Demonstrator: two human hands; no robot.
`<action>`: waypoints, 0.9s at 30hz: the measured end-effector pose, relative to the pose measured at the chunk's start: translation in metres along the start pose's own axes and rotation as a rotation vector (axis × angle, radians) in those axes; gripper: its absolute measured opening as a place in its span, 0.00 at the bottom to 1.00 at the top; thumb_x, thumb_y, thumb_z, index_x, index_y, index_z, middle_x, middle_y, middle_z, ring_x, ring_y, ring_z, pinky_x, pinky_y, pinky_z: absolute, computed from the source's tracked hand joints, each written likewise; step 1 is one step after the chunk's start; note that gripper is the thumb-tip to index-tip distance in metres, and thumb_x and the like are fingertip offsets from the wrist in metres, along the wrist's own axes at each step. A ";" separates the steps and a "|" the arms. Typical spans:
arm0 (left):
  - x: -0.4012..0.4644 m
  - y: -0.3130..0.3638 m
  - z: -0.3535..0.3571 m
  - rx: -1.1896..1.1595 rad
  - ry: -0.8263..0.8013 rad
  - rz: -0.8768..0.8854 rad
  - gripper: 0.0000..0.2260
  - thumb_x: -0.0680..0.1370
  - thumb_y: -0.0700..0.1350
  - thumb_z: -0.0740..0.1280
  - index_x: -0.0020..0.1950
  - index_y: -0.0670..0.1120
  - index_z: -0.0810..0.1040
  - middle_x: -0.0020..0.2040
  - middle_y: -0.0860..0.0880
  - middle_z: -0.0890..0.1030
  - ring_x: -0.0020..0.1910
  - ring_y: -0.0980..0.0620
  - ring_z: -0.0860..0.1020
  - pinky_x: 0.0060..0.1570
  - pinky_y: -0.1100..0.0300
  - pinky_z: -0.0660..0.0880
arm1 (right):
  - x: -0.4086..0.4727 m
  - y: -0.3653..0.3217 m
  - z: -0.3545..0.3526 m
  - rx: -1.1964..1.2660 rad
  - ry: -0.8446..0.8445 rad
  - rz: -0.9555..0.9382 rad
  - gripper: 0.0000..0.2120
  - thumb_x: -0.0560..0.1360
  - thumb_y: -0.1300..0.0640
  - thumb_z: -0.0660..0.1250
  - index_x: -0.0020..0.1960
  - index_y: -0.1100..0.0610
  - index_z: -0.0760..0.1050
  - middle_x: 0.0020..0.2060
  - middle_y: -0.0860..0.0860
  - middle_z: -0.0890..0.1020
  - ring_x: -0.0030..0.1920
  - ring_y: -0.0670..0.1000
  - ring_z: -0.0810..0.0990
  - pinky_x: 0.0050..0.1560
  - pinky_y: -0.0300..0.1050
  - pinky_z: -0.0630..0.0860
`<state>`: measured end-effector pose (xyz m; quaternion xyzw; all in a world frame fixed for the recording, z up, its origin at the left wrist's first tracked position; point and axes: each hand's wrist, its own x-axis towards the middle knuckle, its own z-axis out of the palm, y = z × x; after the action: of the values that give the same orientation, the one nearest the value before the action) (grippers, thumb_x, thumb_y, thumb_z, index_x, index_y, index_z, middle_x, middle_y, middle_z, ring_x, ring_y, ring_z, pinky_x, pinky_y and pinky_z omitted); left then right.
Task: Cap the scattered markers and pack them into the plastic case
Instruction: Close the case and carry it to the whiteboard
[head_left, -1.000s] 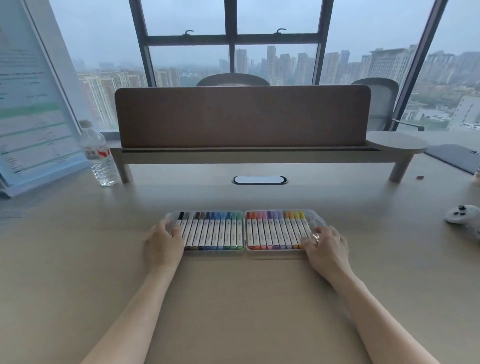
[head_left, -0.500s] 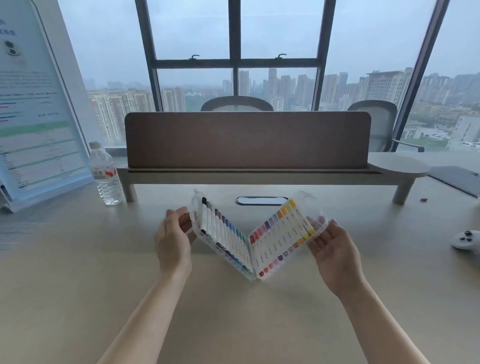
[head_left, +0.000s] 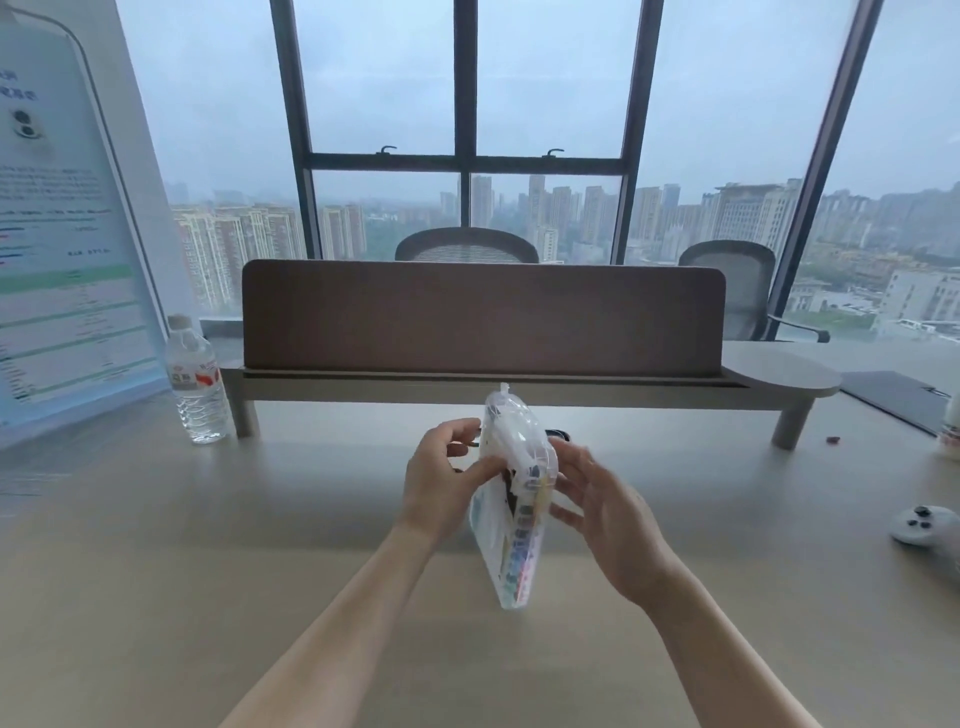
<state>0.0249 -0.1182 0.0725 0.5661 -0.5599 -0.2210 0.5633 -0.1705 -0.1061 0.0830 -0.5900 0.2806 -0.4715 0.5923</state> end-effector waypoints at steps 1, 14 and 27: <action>0.001 -0.002 0.000 0.016 0.008 -0.006 0.25 0.70 0.53 0.79 0.64 0.53 0.75 0.59 0.59 0.78 0.57 0.59 0.76 0.50 0.64 0.75 | -0.002 -0.001 -0.002 -0.014 -0.026 -0.016 0.21 0.78 0.45 0.56 0.65 0.49 0.78 0.62 0.50 0.81 0.64 0.51 0.78 0.64 0.55 0.72; -0.005 -0.024 -0.016 -0.190 -0.267 -0.170 0.19 0.71 0.51 0.78 0.60 0.56 0.80 0.57 0.57 0.84 0.60 0.53 0.81 0.59 0.52 0.79 | -0.005 -0.004 -0.019 -0.117 -0.061 -0.126 0.16 0.76 0.63 0.67 0.64 0.60 0.77 0.57 0.59 0.84 0.57 0.56 0.82 0.56 0.44 0.78; -0.034 -0.005 -0.019 -0.277 -0.093 -0.067 0.22 0.67 0.41 0.81 0.57 0.49 0.76 0.47 0.54 0.85 0.45 0.55 0.83 0.40 0.62 0.79 | -0.005 0.004 -0.009 -0.282 0.097 -0.226 0.17 0.77 0.69 0.67 0.62 0.52 0.77 0.47 0.48 0.86 0.46 0.47 0.84 0.50 0.38 0.79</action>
<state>0.0348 -0.0819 0.0599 0.4903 -0.5302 -0.3409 0.6019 -0.1797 -0.1063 0.0762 -0.6716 0.3042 -0.5188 0.4326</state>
